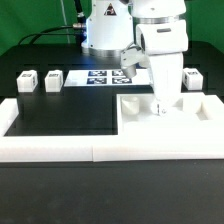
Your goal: Assemble square table
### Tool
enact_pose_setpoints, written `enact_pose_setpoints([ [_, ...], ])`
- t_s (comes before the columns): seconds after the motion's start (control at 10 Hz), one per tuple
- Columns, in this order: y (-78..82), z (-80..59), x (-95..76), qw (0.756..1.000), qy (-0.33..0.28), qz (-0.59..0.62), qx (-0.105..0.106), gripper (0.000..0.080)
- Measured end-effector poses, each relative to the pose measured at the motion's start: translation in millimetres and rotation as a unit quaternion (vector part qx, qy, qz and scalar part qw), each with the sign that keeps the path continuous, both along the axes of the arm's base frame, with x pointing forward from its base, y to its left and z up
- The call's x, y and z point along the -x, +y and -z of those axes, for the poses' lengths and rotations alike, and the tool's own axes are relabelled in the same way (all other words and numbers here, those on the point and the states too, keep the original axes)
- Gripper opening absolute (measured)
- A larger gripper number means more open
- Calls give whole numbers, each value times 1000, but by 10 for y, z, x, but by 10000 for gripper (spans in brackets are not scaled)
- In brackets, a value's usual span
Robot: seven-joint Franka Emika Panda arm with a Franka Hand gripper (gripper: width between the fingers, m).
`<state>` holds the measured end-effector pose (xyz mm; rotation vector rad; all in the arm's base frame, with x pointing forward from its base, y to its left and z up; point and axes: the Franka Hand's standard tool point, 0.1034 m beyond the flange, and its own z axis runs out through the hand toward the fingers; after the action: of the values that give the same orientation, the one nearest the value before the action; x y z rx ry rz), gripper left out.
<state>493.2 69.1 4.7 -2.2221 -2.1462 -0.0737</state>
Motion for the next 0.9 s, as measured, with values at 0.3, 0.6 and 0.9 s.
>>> enact_pose_setpoints([
  [0.3,-5,-2,-1,1000,0,1,0,649],
  [0.6,60,-358,212,995,-11,98,8,649],
  [0.9,414,-534,376,965,5,261,11,649],
])
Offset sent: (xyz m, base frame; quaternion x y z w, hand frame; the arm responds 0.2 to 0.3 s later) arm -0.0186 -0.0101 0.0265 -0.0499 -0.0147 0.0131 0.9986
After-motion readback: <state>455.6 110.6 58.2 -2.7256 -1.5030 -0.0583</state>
